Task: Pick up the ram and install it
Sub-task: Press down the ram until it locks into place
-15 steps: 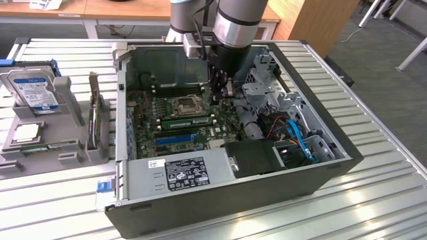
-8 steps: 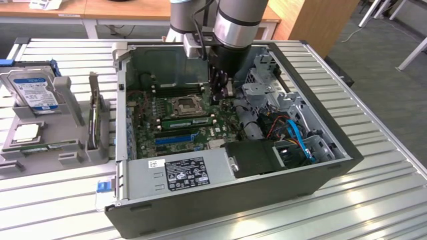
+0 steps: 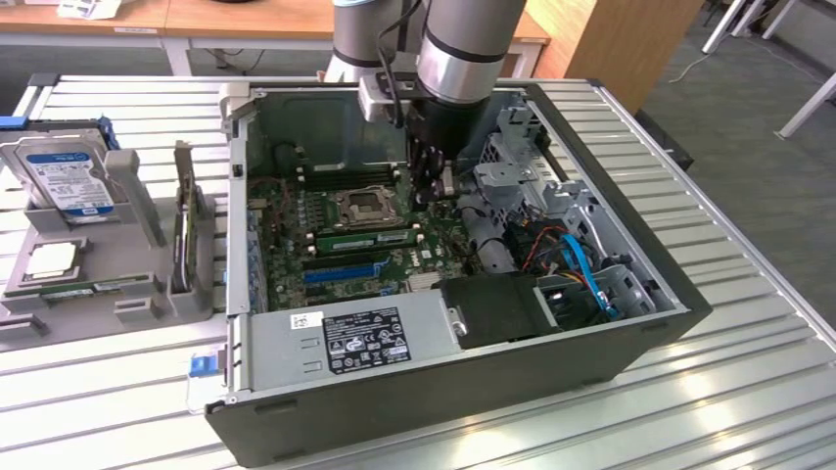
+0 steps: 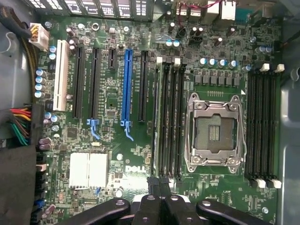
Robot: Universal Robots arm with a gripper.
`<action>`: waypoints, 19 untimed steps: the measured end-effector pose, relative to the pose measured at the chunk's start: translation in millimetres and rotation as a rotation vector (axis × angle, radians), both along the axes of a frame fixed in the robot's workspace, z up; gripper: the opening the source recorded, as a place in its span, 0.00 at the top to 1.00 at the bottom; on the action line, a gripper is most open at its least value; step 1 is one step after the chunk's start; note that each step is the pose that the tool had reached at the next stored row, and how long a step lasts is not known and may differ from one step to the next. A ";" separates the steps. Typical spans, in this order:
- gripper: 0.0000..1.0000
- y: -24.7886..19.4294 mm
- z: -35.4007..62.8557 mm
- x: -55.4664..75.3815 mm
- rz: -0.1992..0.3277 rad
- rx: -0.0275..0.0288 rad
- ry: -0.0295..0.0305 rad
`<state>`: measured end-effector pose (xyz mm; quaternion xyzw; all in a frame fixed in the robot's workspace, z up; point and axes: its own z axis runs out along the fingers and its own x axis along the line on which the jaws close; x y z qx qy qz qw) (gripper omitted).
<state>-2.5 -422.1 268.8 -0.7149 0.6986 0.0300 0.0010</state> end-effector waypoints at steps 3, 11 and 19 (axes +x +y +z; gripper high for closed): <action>0.90 0.0 -4.3 0.0 0.000 0.0001 0.0000; 0.90 0.0 -14.1 0.0 0.000 0.0002 0.0000; 0.90 0.0 -21.1 0.0 0.000 0.0001 0.0000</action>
